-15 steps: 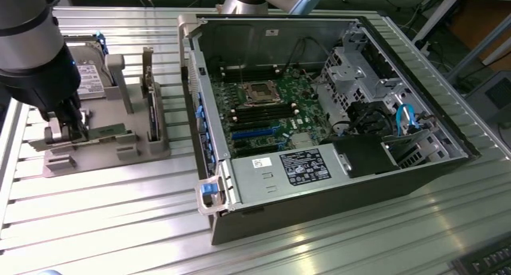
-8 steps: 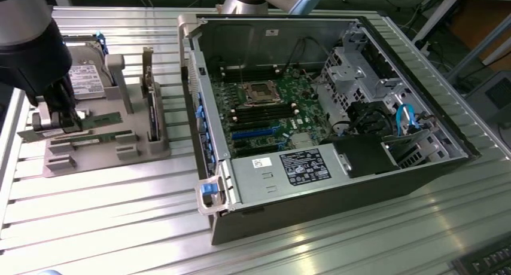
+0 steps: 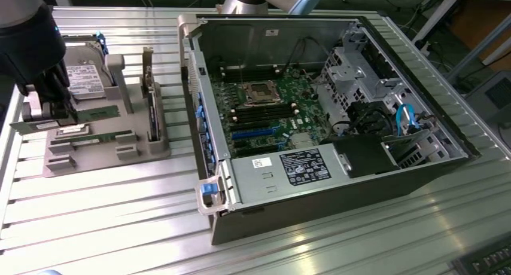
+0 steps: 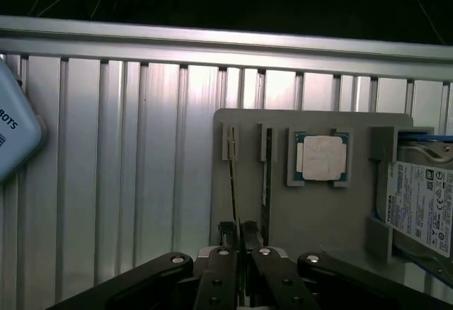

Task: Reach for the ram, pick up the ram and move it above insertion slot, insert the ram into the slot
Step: 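Pick up the ram and move it above insertion slot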

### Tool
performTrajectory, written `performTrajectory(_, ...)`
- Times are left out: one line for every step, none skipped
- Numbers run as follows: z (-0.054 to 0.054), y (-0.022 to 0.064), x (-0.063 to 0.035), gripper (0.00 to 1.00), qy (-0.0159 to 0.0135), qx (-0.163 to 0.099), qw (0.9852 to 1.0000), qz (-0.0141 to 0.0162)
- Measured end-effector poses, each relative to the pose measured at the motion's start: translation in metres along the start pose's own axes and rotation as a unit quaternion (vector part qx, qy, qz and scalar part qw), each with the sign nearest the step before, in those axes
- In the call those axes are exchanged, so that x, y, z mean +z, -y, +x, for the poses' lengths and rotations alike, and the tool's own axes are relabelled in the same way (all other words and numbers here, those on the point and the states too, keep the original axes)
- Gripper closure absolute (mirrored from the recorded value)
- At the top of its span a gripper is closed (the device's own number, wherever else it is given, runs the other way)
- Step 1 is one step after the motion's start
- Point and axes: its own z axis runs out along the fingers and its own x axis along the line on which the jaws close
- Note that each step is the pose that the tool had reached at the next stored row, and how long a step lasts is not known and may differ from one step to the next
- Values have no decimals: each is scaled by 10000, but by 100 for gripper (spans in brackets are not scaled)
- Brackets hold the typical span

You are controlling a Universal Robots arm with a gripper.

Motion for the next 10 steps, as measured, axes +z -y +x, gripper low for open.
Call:
performTrajectory(-1, 0, -13, 86, 1, 21, 10000, 0)
performTrajectory(-1, -1, -26, 86, 3, 39, 10000, 1)
performTrajectory(-1, -1, -48, 86, 6, 70, 10000, 3)
performTrajectory(-2, -1, -65, 86, 7, 88, 10000, 3)
performTrajectory(-4, -3, -112, 86, 13, 141, 9999, 5)
performTrajectory(-4, -3, -142, 86, 15, 179, 9998, 6)
performTrajectory(-5, -4, -173, 86, 18, 223, 9997, 8)
performTrajectory(-6, -5, -205, 86, 19, 262, 9997, 9)
performTrajectory(-7, -6, -233, 86, 20, 285, 9996, 10)
performTrajectory(-8, -6, -252, 86, 21, 300, 9995, 10)
